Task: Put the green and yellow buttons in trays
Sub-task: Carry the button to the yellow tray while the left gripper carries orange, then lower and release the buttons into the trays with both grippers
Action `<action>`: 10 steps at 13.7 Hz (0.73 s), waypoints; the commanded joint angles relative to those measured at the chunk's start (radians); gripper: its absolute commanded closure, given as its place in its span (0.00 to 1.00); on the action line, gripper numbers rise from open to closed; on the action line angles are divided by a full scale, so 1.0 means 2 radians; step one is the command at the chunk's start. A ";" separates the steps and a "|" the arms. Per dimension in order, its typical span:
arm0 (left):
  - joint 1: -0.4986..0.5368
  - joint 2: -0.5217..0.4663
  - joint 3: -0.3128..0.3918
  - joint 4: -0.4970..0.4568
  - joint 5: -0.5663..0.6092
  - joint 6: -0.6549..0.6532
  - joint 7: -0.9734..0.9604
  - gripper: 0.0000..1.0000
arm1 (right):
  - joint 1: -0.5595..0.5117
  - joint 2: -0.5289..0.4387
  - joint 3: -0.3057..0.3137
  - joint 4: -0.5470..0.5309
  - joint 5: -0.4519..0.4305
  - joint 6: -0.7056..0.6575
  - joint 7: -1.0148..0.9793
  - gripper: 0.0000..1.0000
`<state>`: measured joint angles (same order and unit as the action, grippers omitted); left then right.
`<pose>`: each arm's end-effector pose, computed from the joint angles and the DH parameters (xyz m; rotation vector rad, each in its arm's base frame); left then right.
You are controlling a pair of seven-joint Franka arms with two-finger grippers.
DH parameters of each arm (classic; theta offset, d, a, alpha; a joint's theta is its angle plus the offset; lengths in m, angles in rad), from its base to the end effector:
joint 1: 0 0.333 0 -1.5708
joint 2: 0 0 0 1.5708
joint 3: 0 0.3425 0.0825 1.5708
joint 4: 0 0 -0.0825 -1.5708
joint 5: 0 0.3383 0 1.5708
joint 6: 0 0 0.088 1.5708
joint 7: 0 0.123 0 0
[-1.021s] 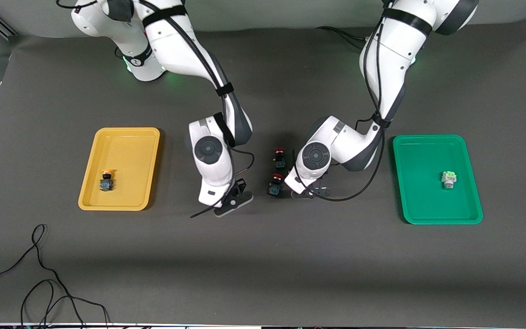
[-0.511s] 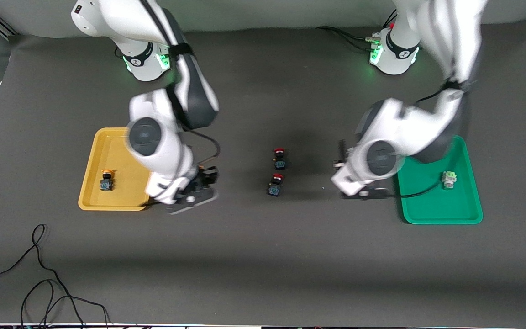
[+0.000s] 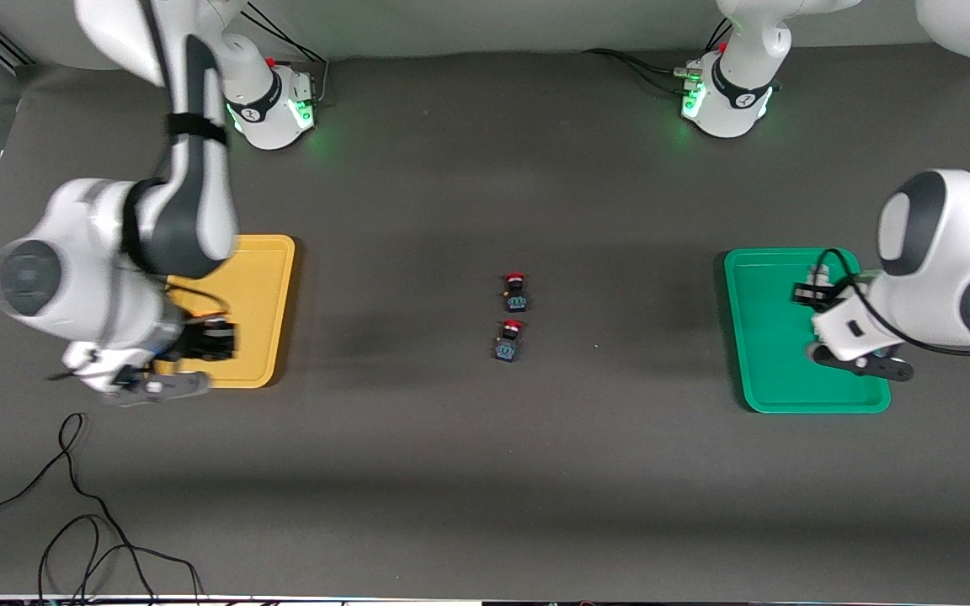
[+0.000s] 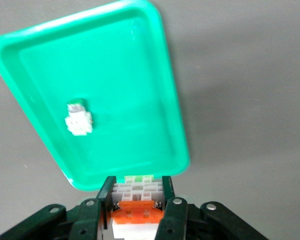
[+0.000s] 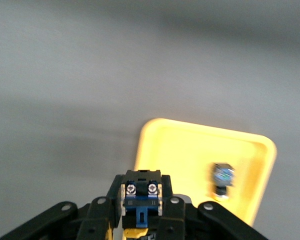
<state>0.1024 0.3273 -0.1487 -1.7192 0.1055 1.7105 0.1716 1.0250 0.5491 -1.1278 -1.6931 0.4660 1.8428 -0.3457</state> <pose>0.5695 -0.0069 0.4059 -3.0427 0.3828 0.5173 0.5932 0.0808 0.4360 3.0975 0.2152 -0.1131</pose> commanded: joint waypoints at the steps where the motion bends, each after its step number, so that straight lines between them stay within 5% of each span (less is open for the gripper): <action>1: 0.021 -0.009 -0.006 -0.093 0.011 0.107 0.041 1.00 | 0.005 -0.021 -0.010 -0.054 0.001 0.028 -0.040 0.74; 5: 0.049 -0.006 -0.006 -0.199 0.011 0.270 0.063 1.00 | 0.010 -0.007 0.001 -0.180 0.073 0.155 -0.082 0.75; 10: 0.057 0.015 -0.006 -0.253 0.011 0.378 0.065 1.00 | 0.001 0.049 0.043 -0.196 0.111 0.165 -0.090 0.75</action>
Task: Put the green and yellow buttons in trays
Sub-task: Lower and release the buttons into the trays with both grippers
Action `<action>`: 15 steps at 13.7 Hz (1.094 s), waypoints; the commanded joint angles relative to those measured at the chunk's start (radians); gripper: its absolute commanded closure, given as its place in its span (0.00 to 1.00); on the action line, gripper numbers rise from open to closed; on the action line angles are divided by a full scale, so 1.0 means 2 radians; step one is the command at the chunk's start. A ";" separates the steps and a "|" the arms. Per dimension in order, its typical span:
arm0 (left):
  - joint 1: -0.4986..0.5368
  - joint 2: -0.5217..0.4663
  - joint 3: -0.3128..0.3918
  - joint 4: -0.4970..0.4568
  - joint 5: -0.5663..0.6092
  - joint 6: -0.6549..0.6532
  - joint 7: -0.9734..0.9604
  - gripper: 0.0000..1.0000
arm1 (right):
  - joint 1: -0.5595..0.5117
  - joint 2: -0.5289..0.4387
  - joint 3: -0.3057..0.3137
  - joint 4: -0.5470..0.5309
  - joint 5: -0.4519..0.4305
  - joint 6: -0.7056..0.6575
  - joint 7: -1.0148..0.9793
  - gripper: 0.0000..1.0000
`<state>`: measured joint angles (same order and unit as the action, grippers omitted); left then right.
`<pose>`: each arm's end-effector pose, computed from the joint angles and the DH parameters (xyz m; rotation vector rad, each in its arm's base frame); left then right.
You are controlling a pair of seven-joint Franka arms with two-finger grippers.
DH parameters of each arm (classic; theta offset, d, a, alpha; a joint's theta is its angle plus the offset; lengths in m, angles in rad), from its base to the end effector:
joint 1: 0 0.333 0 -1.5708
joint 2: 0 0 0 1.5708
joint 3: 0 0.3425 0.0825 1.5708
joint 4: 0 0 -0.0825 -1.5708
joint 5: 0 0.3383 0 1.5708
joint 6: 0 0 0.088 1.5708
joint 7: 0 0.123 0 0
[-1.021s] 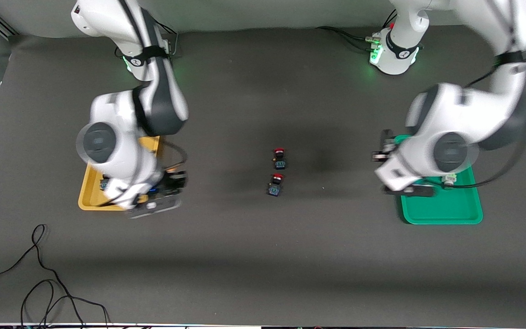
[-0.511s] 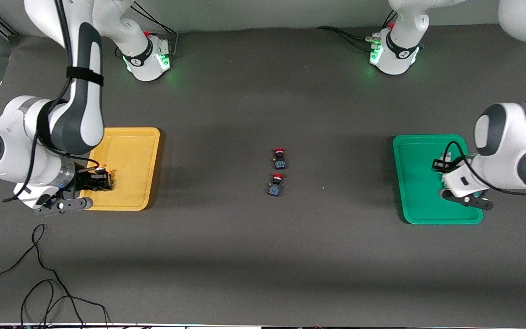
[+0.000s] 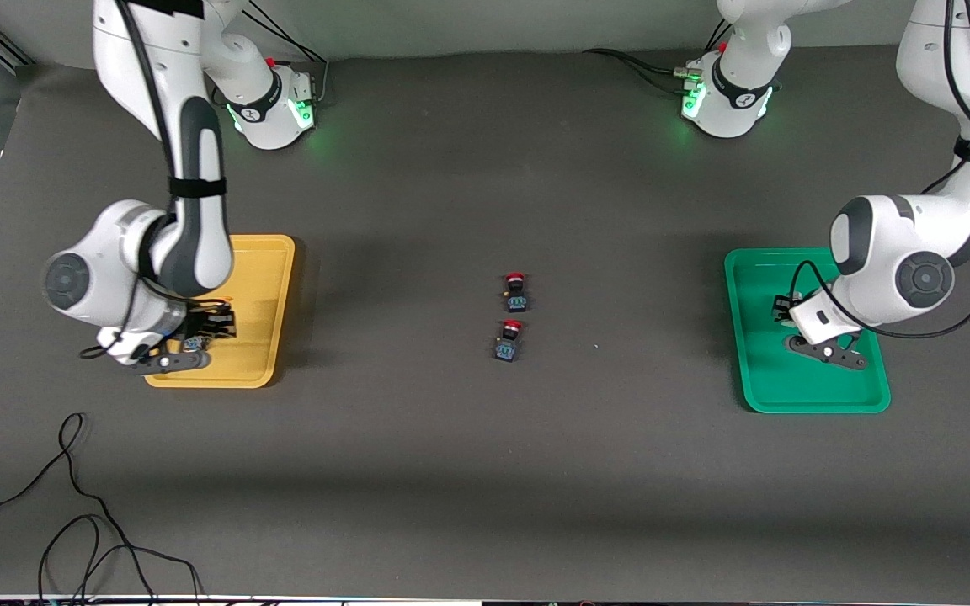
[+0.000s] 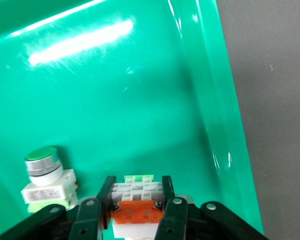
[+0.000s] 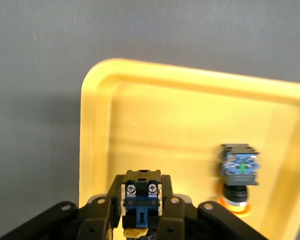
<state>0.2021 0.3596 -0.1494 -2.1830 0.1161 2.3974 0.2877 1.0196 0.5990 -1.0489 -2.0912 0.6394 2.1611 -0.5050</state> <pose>0.5254 0.0310 0.2592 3.0896 -0.4989 -0.2198 0.5341 0.0406 0.2860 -3.1196 -0.1472 0.2075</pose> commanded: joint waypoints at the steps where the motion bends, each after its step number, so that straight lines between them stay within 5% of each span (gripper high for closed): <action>1: 0.007 0.006 -0.006 -0.024 0.006 0.048 0.007 1.00 | 0.004 0.038 0.007 0.003 0.043 0.008 -0.015 0.75; 2: 0.012 0.013 -0.006 -0.024 0.006 0.051 0.007 1.00 | 0.004 0.046 0.010 0.003 0.051 0.009 -0.021 0.75; 3: 0.012 0.016 -0.006 -0.022 0.006 0.050 0.007 0.74 | 0.002 0.051 0.012 0.003 0.055 0.010 -0.027 0.74; 4: 0.014 0.012 -0.006 -0.022 0.006 0.049 0.007 0.03 | -0.003 0.051 0.013 0.004 0.059 0.009 -0.031 0.74; 5: 0.014 0.001 -0.007 -0.020 0.006 0.039 0.007 0.00 | -0.004 0.051 0.013 0.006 0.060 0.009 -0.030 0.54; 6: 0.012 -0.016 -0.007 -0.017 0.005 0.019 0.002 0.00 | -0.004 0.051 0.013 0.008 0.060 0.007 -0.027 0.13; 7: 0.010 -0.035 -0.009 -0.004 0.003 -0.015 -0.001 0.00 | -0.004 0.046 0.012 0.009 0.060 0.004 -0.024 0.00; 10: 0.007 -0.090 -0.011 0.090 -0.012 -0.196 -0.008 0.00 | 0.000 0.024 -0.005 0.035 0.049 -0.031 -0.021 0.00; 15: -0.007 -0.095 -0.011 0.344 -0.041 -0.480 -0.048 0.00 | 0.011 0.023 -0.059 0.153 -0.012 -0.192 0.028 0.00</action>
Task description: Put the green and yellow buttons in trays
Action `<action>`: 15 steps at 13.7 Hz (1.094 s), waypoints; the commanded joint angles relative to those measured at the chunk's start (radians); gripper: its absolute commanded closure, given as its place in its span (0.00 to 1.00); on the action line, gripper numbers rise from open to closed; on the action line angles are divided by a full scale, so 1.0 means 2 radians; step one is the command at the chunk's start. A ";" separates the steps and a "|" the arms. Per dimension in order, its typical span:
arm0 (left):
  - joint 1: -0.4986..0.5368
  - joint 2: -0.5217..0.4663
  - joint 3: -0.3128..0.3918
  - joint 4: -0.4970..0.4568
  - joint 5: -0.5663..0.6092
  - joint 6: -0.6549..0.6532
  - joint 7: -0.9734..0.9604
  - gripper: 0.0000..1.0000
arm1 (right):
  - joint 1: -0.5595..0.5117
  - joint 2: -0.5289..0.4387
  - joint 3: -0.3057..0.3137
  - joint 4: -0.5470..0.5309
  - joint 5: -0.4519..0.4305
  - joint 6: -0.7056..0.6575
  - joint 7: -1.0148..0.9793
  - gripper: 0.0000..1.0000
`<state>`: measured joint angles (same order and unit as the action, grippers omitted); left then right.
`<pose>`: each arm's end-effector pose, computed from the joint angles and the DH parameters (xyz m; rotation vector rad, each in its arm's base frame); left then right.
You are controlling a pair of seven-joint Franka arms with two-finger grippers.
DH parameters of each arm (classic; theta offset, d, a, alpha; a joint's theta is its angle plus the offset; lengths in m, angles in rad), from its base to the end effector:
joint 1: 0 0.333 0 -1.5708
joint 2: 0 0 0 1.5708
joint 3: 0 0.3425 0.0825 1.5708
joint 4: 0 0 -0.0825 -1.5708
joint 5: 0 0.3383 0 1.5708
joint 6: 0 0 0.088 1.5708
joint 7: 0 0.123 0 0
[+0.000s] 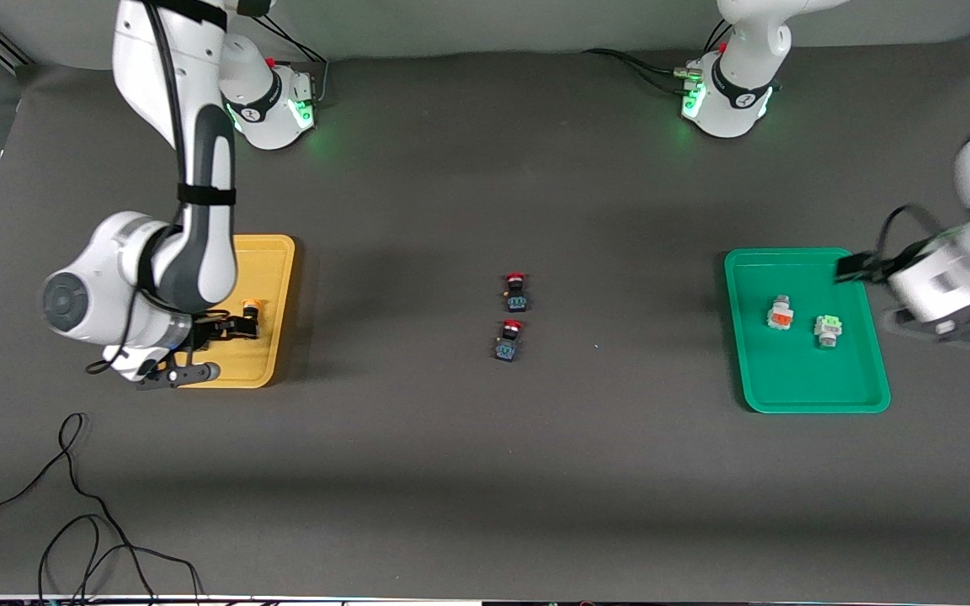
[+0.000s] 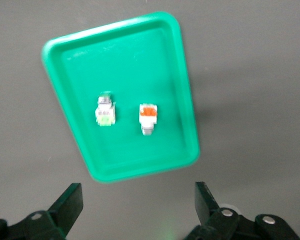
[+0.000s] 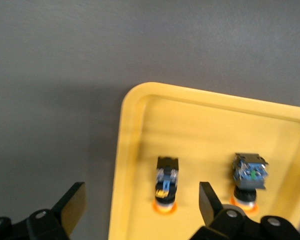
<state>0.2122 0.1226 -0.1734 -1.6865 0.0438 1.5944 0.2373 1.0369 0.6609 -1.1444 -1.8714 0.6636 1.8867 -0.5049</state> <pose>0.5306 0.0306 0.5252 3.1002 -0.3192 -0.3345 0.5678 0.0650 0.3406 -3.0669 -0.1988 0.2663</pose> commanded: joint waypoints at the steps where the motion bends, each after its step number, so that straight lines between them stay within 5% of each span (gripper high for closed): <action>1: -0.019 0.025 0.001 0.124 -0.004 -0.107 -0.027 0.00 | 0.002 -0.008 -0.017 0.064 -0.031 -0.079 0.033 0.00; 6: -0.054 0.023 0.001 0.134 -0.007 -0.115 -0.085 0.00 | 0.015 -0.008 -0.061 0.167 -0.059 -0.193 0.058 0.00; 10: -0.055 0.022 0.000 0.132 -0.007 -0.115 -0.085 0.00 | 0.104 -0.009 -0.147 0.178 -0.069 -0.221 0.070 0.00; 12: -0.055 0.015 -0.001 0.124 -0.007 -0.112 -0.083 0.00 | 0.105 -0.031 -0.143 0.193 -0.082 -0.229 0.097 0.00; 15: -0.093 -0.027 0.017 0.073 -0.003 -0.083 -0.096 0.00 | 0.086 -0.083 -0.089 0.205 -0.139 -0.229 0.139 0.00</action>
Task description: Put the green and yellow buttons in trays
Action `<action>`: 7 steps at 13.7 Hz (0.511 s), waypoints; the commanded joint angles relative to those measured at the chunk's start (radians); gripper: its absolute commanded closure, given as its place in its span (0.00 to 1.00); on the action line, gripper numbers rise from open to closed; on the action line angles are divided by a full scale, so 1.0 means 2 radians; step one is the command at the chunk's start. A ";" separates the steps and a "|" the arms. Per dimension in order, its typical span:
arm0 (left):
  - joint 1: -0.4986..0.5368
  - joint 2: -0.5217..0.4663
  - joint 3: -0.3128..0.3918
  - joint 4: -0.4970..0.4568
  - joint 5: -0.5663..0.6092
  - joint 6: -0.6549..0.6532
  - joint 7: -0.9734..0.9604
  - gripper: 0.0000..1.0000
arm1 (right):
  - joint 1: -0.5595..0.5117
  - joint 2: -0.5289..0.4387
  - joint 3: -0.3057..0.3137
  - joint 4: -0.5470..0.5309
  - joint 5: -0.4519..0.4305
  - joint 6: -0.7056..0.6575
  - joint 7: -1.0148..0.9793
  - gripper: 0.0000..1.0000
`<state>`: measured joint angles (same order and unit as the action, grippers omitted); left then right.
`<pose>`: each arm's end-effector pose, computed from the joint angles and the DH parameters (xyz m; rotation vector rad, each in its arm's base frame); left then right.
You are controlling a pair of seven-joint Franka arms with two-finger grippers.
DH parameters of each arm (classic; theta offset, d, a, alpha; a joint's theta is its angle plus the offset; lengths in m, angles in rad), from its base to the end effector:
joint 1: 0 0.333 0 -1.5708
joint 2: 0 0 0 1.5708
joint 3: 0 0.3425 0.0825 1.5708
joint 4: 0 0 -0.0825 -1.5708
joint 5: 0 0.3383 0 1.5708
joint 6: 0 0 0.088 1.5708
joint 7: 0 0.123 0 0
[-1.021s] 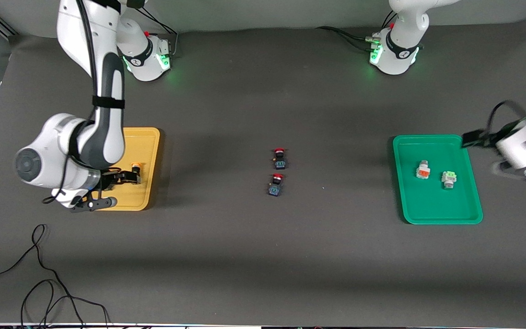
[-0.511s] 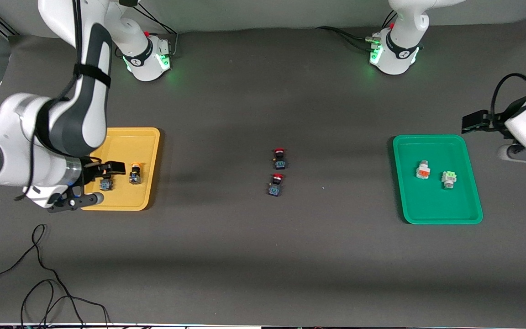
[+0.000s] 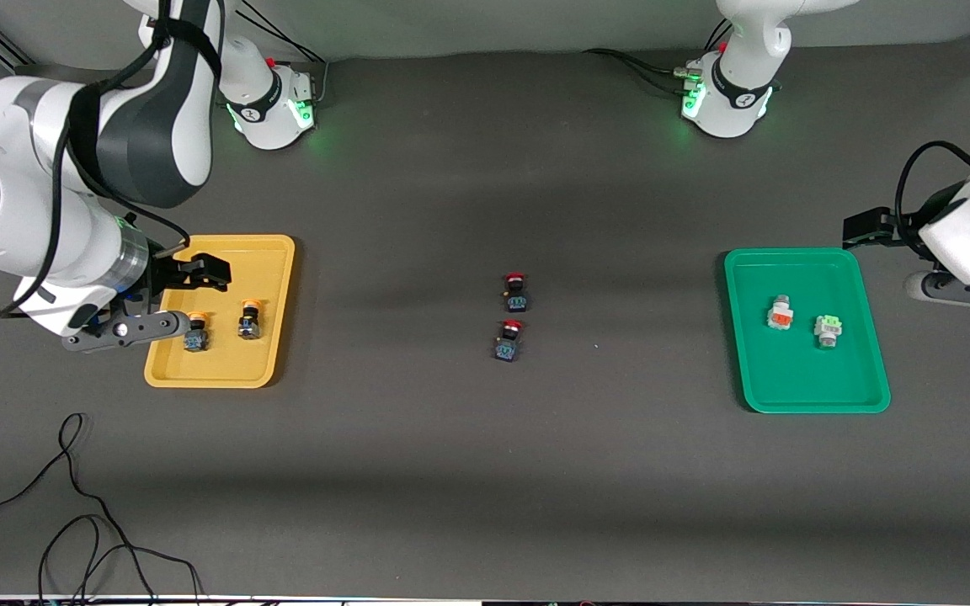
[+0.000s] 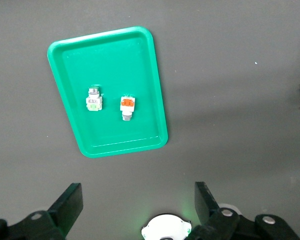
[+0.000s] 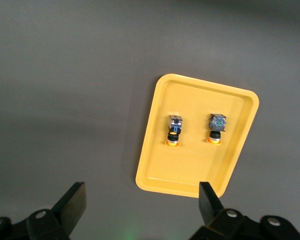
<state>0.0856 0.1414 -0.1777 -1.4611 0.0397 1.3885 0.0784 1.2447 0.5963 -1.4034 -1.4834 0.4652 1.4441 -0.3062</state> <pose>0.5289 -0.0359 0.5944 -3.0970 0.2613 0.3302 0.5511 0.1397 0.5366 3.0345 0.2450 -0.2607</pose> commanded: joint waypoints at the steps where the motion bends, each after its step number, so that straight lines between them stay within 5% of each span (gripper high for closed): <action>1: -0.049 -0.054 0.031 -0.065 -0.001 0.035 -0.021 0.00 | -0.029 -0.066 0.065 0.017 -0.056 -0.008 0.052 0.00; 3: -0.064 -0.088 0.041 -0.125 -0.001 0.082 -0.025 0.00 | -0.065 -0.102 0.117 0.018 -0.088 -0.008 0.068 0.00; 7: -0.065 -0.088 0.043 -0.128 -0.001 0.087 -0.025 0.00 | -0.217 -0.174 0.302 0.017 -0.166 -0.003 0.089 0.00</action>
<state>-0.0265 0.0004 -0.1153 -1.6737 0.0397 1.5364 0.0369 0.9556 0.3481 -0.9848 -1.4467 0.2103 1.4433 -0.1750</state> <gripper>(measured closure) 0.000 0.000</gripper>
